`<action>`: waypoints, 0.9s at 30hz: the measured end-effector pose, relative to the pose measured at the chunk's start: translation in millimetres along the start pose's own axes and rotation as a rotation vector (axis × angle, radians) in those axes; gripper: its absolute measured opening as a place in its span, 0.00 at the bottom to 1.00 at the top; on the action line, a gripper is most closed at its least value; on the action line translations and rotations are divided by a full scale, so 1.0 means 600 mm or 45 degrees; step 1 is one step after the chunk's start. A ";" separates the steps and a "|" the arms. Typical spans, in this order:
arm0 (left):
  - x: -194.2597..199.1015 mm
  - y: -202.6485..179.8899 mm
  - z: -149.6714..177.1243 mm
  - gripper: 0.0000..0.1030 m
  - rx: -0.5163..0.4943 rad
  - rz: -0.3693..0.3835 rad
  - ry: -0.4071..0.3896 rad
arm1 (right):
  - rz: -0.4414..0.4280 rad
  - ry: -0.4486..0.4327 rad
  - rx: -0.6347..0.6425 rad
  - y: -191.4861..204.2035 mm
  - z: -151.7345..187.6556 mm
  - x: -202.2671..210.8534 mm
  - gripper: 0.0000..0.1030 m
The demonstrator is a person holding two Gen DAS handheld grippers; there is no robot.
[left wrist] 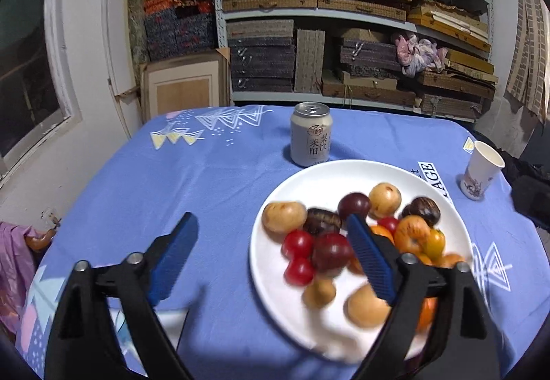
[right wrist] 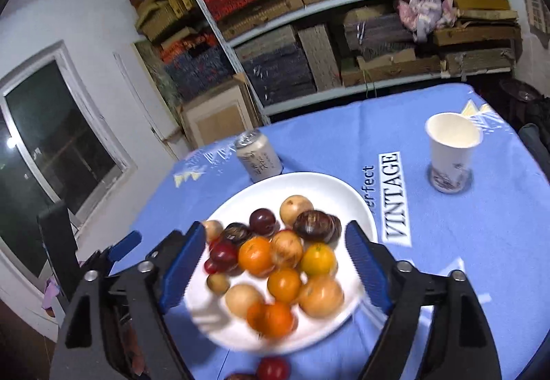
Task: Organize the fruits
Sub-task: 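Move both open tools back to the last plum and tomato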
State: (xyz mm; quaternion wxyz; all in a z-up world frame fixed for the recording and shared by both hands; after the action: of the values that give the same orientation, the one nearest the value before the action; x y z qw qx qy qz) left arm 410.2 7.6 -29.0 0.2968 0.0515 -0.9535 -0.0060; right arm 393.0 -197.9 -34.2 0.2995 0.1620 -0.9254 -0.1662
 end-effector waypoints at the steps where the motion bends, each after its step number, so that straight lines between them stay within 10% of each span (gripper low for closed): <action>1: 0.020 0.006 0.013 0.92 0.017 -0.007 -0.016 | 0.007 -0.023 -0.002 -0.001 0.011 0.018 0.93; 11: 0.159 -0.032 0.174 0.93 -0.109 -0.007 0.000 | 0.168 -0.042 0.069 -0.034 0.177 0.123 0.97; 27: 0.132 -0.110 0.234 0.93 -0.329 0.039 0.126 | 0.072 -0.093 -0.233 -0.095 0.161 0.154 0.97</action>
State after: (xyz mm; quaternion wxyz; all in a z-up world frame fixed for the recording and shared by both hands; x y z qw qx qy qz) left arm 272.0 -68.5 -102.9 0.3477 -0.0016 -0.9297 -0.1218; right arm 274.4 -265.3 -85.0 0.2837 0.1018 -0.9209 -0.2474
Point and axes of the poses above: each gripper's, at about its wrist camera, not at the fingertips, and x roughly against the way its jaws point, y to its left, z to its underside, the point moved 8 cm from there along -x, roughly the way its jaws point
